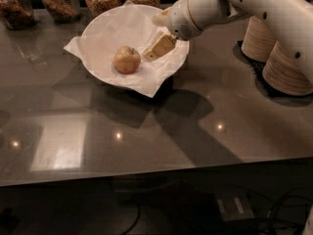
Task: Pick apple from white bowl
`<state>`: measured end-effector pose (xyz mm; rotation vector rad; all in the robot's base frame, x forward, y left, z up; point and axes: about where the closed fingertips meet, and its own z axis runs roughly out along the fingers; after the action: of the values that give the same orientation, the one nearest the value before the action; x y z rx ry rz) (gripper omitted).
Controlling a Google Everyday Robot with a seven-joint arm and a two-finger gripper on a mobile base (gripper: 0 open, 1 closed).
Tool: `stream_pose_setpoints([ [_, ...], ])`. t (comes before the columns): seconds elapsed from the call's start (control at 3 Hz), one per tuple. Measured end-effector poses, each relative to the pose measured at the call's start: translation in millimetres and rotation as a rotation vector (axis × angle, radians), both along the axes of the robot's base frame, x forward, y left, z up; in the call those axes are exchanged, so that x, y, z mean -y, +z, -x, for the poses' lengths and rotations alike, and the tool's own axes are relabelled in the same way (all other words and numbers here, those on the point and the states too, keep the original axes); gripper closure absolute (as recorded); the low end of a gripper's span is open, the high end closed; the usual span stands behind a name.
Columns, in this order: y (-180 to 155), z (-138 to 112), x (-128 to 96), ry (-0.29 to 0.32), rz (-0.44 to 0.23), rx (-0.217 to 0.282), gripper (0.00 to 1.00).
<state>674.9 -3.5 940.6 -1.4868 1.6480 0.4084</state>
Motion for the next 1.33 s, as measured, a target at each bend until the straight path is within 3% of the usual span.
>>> stream_pose_setpoints([
  [1.33, -51.2, -19.0, -44.5, 0.080, -0.027, -0.078, 0.23],
])
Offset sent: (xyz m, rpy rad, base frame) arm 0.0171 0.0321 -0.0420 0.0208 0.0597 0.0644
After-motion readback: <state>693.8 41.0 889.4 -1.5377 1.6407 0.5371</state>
